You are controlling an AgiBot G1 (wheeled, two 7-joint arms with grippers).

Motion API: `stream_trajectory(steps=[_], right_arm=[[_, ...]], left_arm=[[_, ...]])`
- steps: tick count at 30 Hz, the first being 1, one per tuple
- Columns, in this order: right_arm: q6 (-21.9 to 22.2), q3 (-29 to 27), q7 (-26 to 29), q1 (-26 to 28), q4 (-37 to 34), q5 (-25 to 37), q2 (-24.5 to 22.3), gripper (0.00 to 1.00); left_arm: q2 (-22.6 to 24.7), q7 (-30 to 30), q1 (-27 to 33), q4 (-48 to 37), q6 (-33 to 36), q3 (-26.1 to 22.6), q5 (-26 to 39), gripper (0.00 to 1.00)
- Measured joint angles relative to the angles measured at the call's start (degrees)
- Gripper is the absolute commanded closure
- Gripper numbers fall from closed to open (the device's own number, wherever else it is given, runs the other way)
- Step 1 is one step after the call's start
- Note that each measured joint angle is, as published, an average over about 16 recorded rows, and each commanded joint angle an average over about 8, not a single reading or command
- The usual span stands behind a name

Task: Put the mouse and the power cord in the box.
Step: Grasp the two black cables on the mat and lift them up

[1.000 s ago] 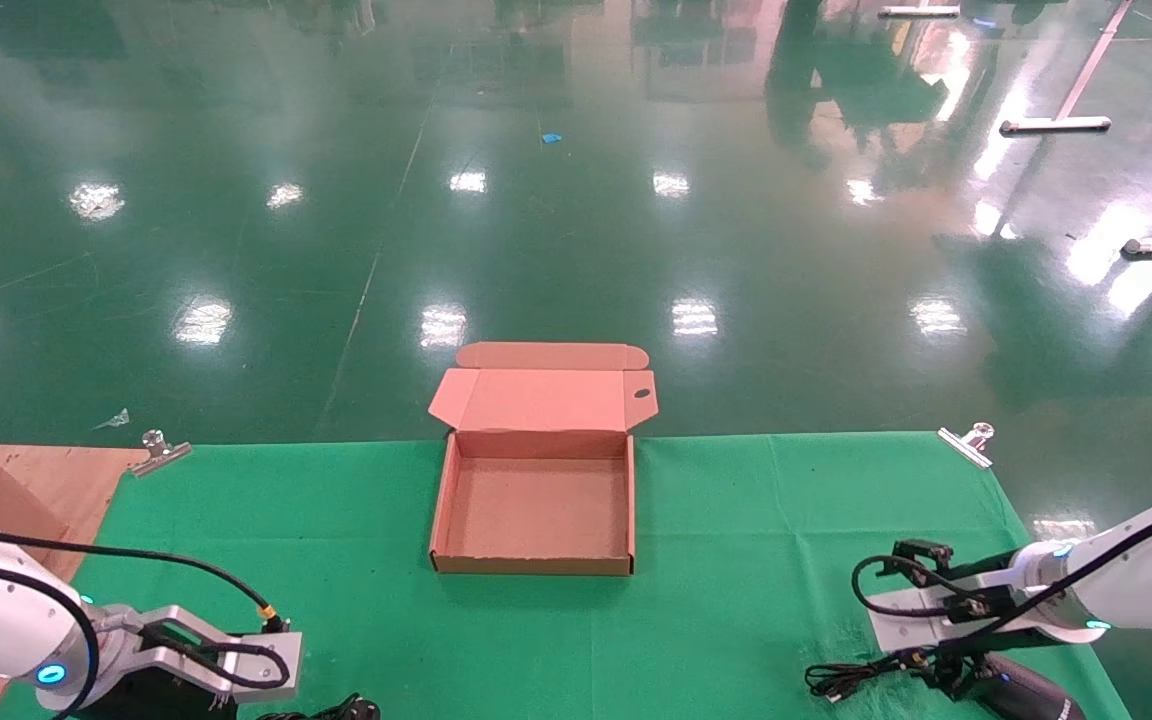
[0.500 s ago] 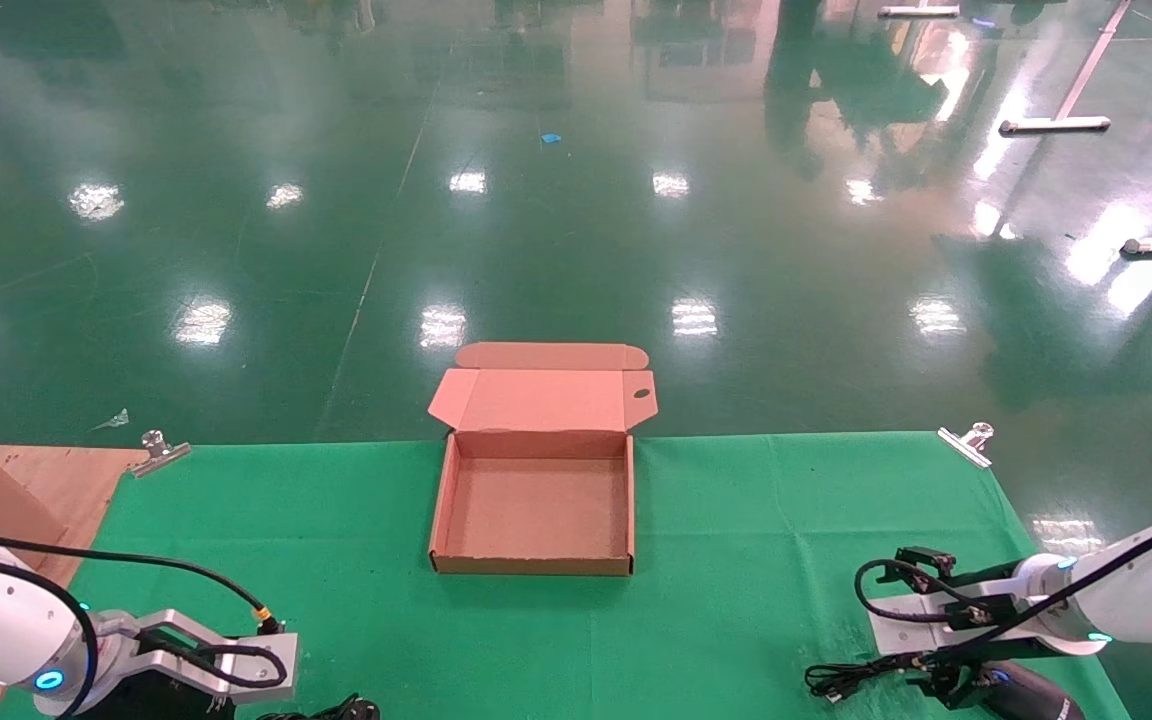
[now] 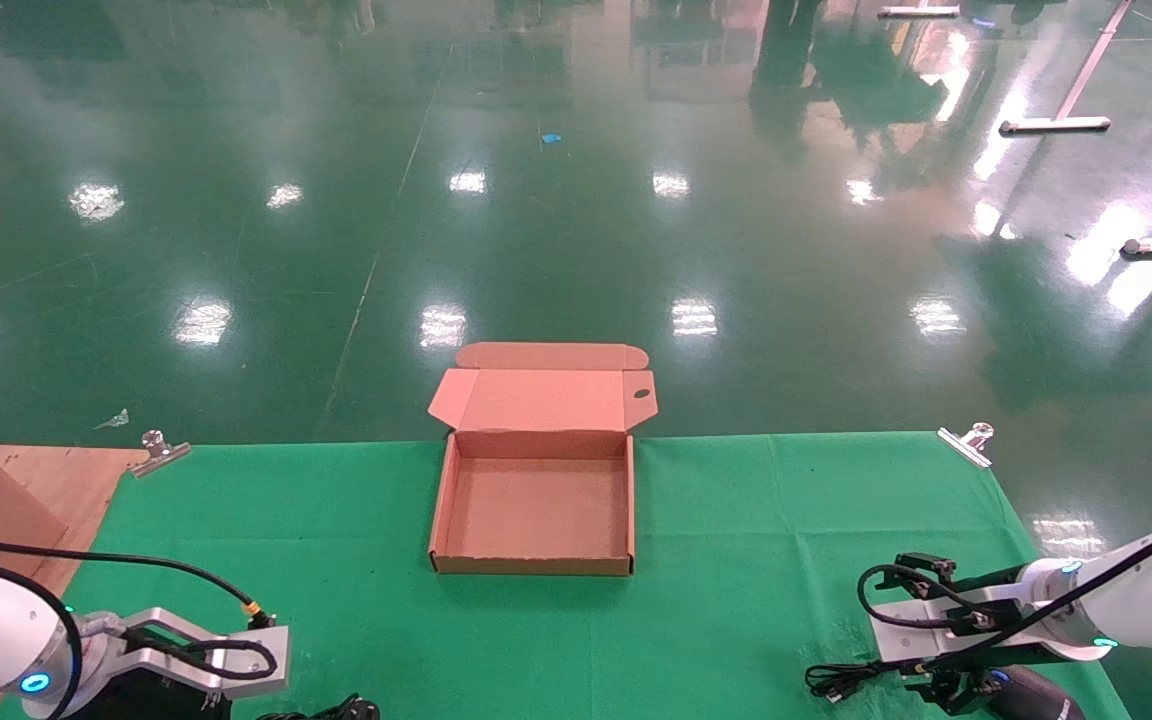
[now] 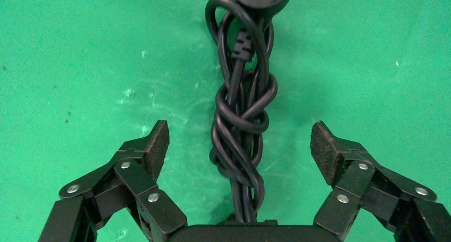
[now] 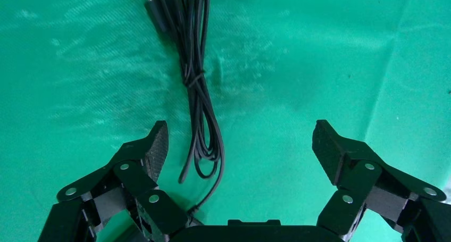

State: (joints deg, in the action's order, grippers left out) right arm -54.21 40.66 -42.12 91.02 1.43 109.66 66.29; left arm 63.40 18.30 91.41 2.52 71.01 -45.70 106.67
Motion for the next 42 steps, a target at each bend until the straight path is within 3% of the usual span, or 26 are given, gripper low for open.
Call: stream_trajectory(steps=[42], right_arm=[[-4.93, -1.48, -1.31, 1.75, -1.27, -2.11, -1.87, 1.00]], left_arm=[[0.59, 2.36, 0.61, -2.04, 1.69, 0.36, -0.50, 1.00]])
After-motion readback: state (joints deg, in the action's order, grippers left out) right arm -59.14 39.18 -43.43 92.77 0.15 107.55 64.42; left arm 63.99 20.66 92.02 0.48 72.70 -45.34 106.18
